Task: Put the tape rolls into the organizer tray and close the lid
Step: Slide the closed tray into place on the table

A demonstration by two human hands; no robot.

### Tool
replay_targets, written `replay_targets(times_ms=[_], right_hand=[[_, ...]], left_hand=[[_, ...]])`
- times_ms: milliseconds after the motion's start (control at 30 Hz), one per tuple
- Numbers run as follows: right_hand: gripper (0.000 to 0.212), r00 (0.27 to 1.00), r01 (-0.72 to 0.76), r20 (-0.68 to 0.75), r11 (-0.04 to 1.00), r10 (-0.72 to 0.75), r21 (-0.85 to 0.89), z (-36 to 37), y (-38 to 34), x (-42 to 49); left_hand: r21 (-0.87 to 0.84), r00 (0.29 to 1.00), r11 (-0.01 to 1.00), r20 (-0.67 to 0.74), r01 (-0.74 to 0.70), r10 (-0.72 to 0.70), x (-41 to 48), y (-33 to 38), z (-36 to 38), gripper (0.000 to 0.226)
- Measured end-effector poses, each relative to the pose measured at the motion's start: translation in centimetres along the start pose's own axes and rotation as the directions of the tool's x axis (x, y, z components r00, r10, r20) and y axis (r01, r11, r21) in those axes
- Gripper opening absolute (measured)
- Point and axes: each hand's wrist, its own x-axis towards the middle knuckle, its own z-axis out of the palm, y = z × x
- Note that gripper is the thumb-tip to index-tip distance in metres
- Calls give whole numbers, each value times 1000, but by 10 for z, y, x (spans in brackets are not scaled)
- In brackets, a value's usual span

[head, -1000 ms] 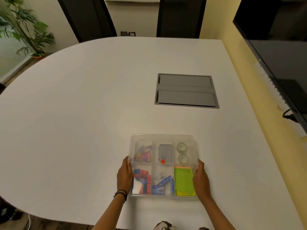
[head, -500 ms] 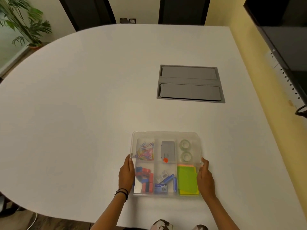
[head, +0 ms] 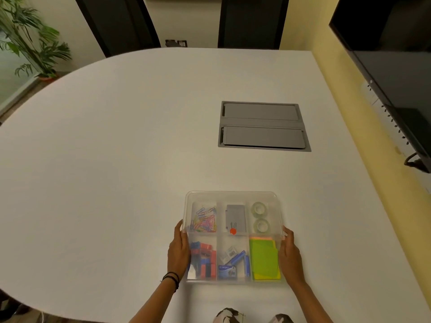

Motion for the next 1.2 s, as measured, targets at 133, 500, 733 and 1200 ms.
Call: replay_targets(times_ms=[133, 500, 733, 1200], right_hand=[[39, 999, 42, 0, 999, -42, -26, 1, 0, 9], [55, 923, 383, 128, 842, -362, -380, 22, -46, 79], [57, 925, 376, 123, 817, -359, -438, 29, -41, 85], [56, 925, 372, 113, 809, -362, -455, 31, -43, 85]], left_hand=[[23, 997, 999, 61, -40, 39, 10, 1, -3, 50], [411, 929, 834, 211, -368, 305, 78, 27, 26, 58], [492, 914, 771, 210, -405, 347, 79, 25, 30, 54], [522, 918, 756, 206, -396, 339, 80, 25, 31, 54]])
